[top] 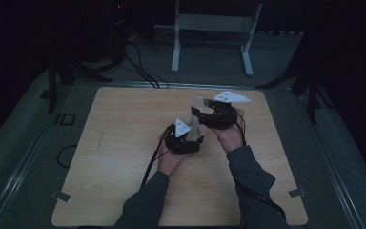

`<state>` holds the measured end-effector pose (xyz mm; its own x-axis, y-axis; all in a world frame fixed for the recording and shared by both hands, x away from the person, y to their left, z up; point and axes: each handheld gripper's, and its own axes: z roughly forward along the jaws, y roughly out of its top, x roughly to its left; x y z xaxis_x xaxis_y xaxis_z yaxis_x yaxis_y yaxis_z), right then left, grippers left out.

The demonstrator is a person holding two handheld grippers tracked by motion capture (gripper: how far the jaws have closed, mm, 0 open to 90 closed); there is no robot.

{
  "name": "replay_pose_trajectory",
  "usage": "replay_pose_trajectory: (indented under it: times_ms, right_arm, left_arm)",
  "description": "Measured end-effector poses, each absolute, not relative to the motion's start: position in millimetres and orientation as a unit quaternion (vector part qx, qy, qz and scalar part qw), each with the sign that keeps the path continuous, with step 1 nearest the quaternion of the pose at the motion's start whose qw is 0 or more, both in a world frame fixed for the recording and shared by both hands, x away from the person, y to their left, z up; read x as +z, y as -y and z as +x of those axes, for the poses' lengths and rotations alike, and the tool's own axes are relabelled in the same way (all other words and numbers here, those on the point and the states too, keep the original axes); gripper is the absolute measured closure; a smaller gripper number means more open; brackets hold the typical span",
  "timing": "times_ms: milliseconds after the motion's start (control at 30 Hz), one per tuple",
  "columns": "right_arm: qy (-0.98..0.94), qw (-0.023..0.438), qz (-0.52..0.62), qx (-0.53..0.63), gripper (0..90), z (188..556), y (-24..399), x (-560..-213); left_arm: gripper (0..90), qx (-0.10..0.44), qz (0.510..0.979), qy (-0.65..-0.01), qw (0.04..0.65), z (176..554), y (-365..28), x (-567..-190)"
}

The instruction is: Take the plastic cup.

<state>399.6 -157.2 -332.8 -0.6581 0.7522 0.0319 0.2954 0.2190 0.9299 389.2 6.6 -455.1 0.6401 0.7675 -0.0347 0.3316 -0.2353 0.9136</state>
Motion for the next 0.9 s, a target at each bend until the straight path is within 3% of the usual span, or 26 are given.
replay_pose_trajectory:
  times_ms: [900]
  right_arm:
    - [-0.742, 0.235, 0.338, 0.529, 39.3, 392.8, 166.4, -306.2]
  left_arm:
    - [23.1, 0.209, 0.756, -0.357, 0.508, 379.4, -16.4, -446.9]
